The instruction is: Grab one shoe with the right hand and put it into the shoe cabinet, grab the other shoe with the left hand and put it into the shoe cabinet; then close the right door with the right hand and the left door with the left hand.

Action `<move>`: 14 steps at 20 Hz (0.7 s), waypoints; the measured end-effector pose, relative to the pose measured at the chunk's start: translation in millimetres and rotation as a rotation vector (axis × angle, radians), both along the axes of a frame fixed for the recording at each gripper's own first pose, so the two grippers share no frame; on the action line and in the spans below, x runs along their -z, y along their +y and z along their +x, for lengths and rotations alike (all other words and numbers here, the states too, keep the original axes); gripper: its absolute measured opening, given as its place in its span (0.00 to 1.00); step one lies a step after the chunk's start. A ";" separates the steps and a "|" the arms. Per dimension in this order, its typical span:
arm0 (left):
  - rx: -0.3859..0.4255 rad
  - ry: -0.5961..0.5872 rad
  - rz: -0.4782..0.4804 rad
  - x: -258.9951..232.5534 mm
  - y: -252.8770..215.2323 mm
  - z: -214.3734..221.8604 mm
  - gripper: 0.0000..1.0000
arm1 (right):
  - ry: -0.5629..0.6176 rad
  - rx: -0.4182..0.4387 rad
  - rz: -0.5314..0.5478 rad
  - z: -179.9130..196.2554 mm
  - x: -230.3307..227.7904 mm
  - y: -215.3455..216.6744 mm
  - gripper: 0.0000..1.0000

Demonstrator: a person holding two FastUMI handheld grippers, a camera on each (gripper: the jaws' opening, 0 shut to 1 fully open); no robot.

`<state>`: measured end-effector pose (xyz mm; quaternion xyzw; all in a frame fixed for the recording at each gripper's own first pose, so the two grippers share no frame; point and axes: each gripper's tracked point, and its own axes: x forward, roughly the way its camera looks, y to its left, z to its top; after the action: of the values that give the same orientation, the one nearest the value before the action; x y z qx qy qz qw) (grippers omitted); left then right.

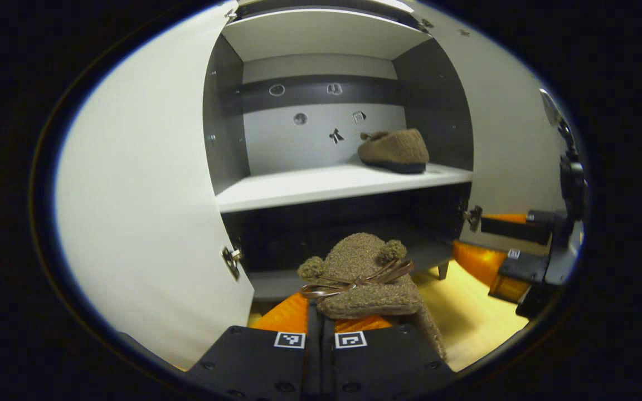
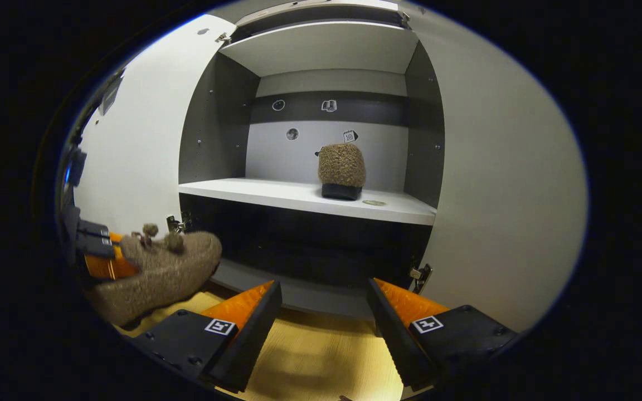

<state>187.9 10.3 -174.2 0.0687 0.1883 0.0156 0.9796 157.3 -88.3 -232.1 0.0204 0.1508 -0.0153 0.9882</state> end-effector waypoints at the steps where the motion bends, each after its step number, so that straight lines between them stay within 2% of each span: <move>1: -0.008 -0.024 -0.005 -19.0 1.3 8.9 0.05 | -0.003 0.006 0.013 1.5 -5.4 -0.7 0.99; 4: -0.008 -0.098 -0.004 -80.8 2.5 39.9 0.05 | -0.015 0.002 0.020 9.8 -18.4 -1.5 0.98; 8: -0.023 -0.168 0.047 -146.0 11.2 86.9 0.05 | -0.025 -0.017 0.016 22.1 -31.5 -2.8 0.98; 11: -0.032 -0.199 0.007 -173.9 17.2 137.0 0.05 | -0.028 -0.037 0.061 30.7 -37.7 1.6 0.98; 14: -0.082 -0.187 -0.008 -176.4 34.0 191.3 0.05 | -0.010 -0.074 0.068 40.9 -36.9 5.6 0.98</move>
<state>379.2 44.3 2.2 0.0553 0.0986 0.0614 0.9917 198.1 -82.7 -195.2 0.0482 0.1468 0.0262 0.9876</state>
